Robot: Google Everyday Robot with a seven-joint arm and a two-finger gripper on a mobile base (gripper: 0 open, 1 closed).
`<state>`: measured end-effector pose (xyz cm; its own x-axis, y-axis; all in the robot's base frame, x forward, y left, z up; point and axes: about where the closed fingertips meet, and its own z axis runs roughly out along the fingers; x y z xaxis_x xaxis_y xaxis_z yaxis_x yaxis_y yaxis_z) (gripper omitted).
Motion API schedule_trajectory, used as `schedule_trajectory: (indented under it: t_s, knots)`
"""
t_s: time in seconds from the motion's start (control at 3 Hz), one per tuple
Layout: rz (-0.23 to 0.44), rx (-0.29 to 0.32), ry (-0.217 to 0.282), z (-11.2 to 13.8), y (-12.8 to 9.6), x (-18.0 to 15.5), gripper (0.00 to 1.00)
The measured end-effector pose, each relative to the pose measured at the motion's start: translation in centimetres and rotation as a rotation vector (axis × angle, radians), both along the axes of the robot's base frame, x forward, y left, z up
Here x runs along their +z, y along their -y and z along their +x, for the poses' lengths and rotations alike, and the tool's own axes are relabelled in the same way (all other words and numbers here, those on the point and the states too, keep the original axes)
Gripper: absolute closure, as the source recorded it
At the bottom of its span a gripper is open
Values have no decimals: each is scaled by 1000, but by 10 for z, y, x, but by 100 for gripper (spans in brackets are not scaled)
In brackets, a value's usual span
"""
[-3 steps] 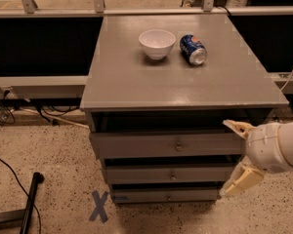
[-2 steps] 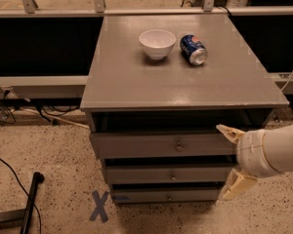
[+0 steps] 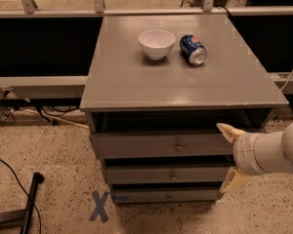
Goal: Open top drawer
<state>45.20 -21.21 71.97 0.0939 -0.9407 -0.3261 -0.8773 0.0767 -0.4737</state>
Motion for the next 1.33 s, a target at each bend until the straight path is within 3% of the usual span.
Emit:
schedule_trajectory:
  t_s: [0.33,1.0,1.33]
  knots:
    - [-13,2,12,27,13,-14,0]
    - [-21,-16,-24,82,34,-48,0]
    - [-22,-24,-36,98,36,-58,18]
